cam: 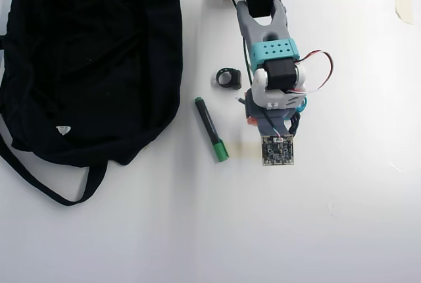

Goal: Put the cable into the black bag

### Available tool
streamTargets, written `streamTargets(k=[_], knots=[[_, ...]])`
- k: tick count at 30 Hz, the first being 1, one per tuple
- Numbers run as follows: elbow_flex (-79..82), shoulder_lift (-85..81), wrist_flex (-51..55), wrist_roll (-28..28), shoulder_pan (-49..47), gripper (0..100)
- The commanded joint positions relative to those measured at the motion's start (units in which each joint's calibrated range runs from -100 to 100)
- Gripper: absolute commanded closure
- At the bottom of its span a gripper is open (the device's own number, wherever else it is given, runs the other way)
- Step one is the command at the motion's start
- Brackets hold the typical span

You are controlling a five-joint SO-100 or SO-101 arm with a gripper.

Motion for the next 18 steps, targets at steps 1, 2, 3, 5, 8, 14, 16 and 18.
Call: streamTargets(k=[1, 2, 3, 5, 8, 14, 16, 18], knots=[[4.26, -9.11, 0.77, 0.27, -0.66, 98], [5.69, -10.27, 0.77, 0.27, -0.66, 98], [7.40, -11.43, 0.77, 0.27, -0.66, 98], [10.64, -13.59, 0.77, 0.27, -0.58, 98], [15.04, -16.58, 0.77, 0.27, -0.06, 98], [23.39, -23.13, 0.77, 0.33, 0.91, 98], [26.45, -25.46, 0.77, 0.33, 0.99, 98], [29.14, -27.95, 0.77, 0.33, 1.66, 98]])
